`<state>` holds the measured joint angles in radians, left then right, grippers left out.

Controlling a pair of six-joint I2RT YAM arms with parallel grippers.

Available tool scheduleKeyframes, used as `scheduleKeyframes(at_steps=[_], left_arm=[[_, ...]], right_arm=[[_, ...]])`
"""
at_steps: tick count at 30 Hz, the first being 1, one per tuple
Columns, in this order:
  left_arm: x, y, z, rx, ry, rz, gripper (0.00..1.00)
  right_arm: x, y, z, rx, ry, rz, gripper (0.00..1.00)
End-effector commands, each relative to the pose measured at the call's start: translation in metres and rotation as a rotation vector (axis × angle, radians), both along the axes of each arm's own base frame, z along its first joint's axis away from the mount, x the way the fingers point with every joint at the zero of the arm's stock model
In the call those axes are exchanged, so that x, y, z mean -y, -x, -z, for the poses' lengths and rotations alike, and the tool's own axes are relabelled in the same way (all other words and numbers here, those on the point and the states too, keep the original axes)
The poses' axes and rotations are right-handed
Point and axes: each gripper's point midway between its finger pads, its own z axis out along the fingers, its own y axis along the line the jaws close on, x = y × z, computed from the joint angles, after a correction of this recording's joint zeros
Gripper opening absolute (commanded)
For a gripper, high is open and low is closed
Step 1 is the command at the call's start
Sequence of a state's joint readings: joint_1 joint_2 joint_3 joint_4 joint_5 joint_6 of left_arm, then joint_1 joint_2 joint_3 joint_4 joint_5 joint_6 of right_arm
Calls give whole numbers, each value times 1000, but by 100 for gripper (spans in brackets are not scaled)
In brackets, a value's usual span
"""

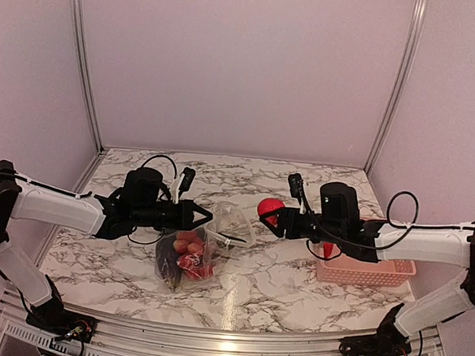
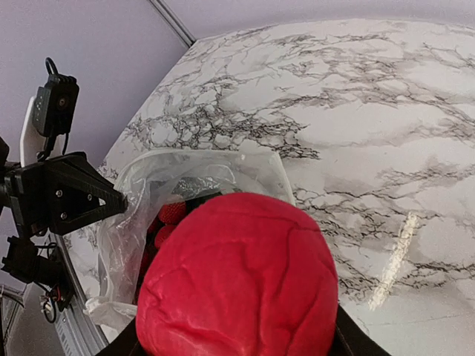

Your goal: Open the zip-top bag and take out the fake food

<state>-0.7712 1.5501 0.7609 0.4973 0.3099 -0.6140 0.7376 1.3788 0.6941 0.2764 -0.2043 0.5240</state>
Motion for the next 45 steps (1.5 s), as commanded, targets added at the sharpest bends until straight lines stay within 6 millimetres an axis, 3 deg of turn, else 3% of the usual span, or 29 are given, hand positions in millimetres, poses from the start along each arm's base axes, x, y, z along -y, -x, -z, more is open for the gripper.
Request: scheduleKeyframes(at_steps=[1, 5, 9, 17, 23, 28, 38, 42, 45], left_arm=[[4, -5, -2, 10, 10, 7, 0], [5, -5, -3, 10, 13, 9, 0], [7, -7, -3, 6, 16, 14, 0], [9, -7, -4, 0, 22, 18, 0], [9, -8, -3, -1, 22, 16, 0], [10, -8, -2, 1, 20, 19, 0], [9, -7, -3, 6, 22, 18, 0], [10, -7, -3, 8, 26, 20, 0], [11, -7, -4, 8, 31, 25, 0]], right_arm=[[54, 7, 6, -21, 146, 109, 53], [123, 7, 5, -46, 186, 263, 54], [174, 7, 15, -76, 223, 381, 55], [222, 0, 48, -155, 290, 498, 57], [235, -4, 74, -211, 307, 553, 60], [238, -5, 90, -236, 323, 569, 69], [250, -11, 98, -298, 414, 611, 98], [262, -13, 93, -349, 456, 685, 99], [267, -14, 76, -361, 451, 734, 99]])
